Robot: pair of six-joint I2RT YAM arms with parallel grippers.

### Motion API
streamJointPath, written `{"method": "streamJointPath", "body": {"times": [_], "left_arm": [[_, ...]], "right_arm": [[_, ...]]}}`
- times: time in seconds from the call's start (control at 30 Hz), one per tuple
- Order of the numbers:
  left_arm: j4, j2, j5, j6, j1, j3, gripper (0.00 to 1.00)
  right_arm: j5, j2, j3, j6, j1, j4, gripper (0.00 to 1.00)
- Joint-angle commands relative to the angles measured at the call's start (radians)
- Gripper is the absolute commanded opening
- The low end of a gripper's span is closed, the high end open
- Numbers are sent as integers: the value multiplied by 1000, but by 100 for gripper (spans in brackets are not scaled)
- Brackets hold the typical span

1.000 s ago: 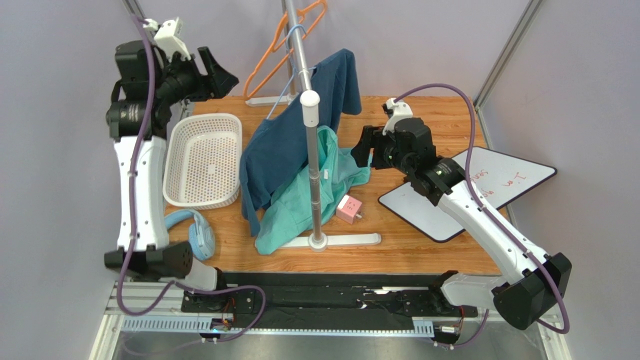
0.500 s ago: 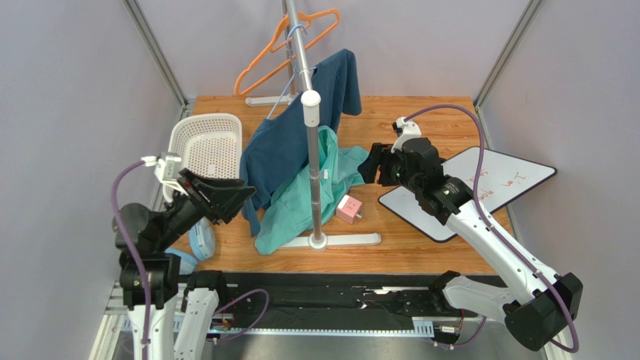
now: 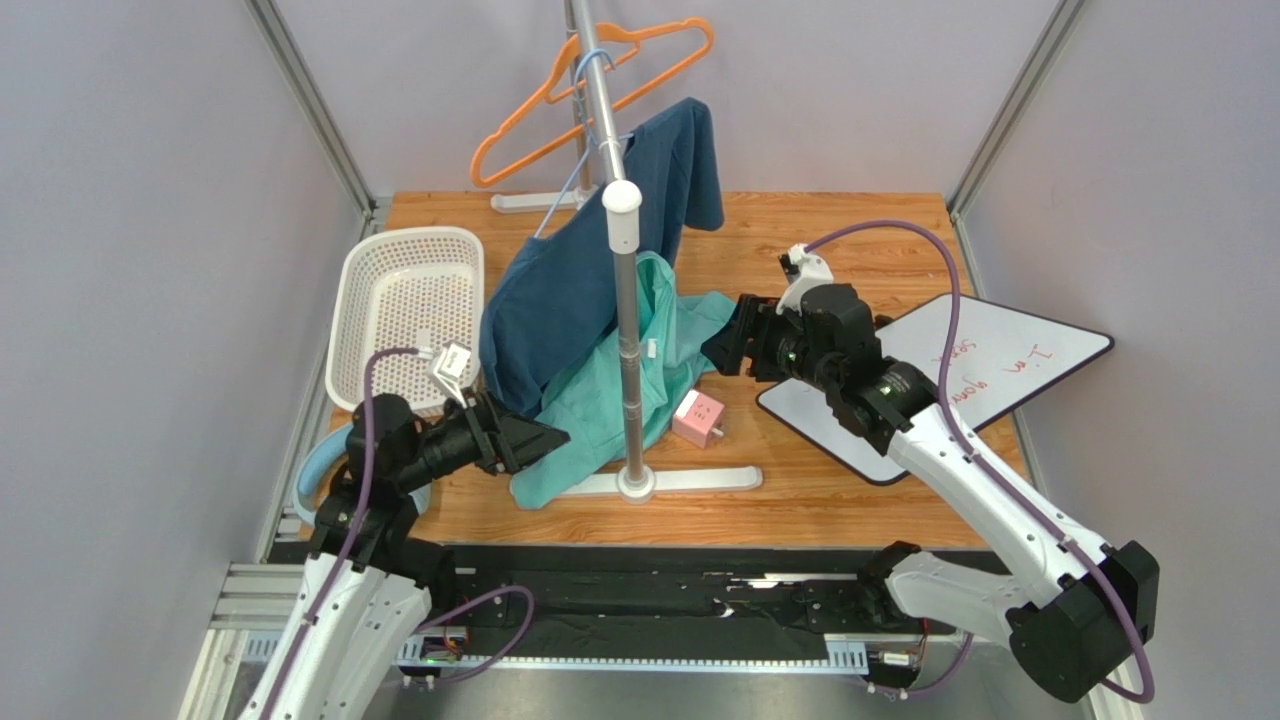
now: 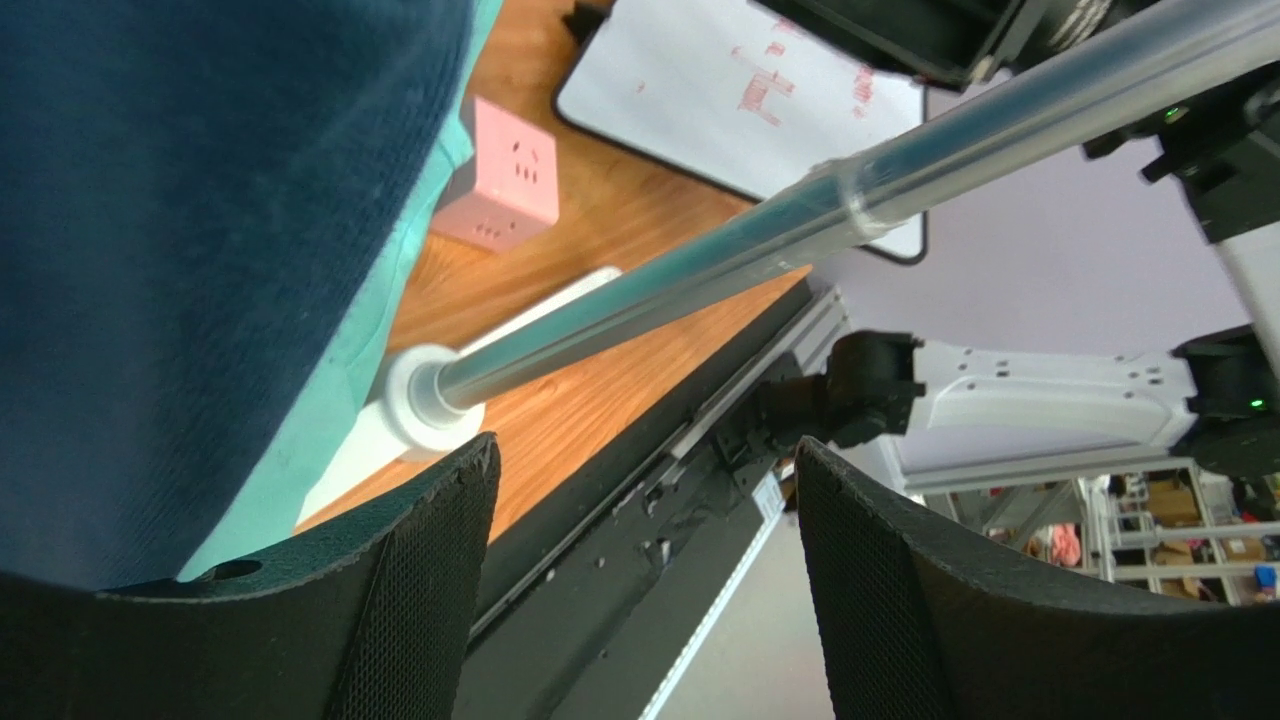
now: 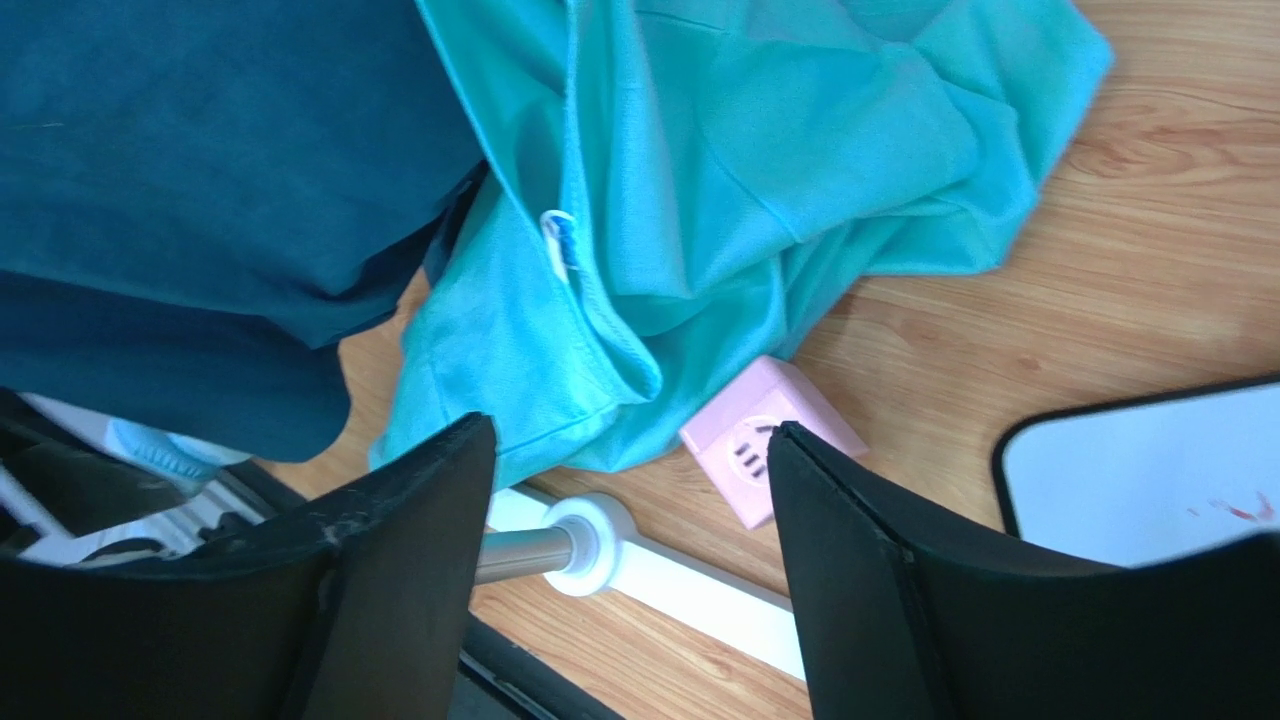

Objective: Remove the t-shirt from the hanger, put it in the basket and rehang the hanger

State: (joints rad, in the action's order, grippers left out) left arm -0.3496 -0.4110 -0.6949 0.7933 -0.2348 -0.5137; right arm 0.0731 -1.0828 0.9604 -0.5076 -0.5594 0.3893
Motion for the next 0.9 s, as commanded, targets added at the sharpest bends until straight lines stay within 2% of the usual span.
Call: {"method": "streamJointPath", "body": {"times": [0.0,0.13,0.3,0.47,0.67,0.8,0.87], "left_arm": [[93,-37,158,9,-89,35,75],[165,-5,178,67,-95,110,75],[152,-12,181,72,-95,118,75],[162,-25,150,80,-97,116,75],[135,-11,138,81,-98,101,76],[162,-18,123,98,-98,103,79],[211,-37,89,116,-98,101,81]], "right_arm": [[128,-51,-40,-23,3,-144,77],[224,-170,-77,9,1,-265,85],[266,-320,-74,17,-26,-418,85],[151,-457,-37,34,-92,-487,84],[39,-534,27,90,-116,-500,83],[105,-603,61,89,-129,-533,78],[123,-627,92,87,-148,-549,62]]}}
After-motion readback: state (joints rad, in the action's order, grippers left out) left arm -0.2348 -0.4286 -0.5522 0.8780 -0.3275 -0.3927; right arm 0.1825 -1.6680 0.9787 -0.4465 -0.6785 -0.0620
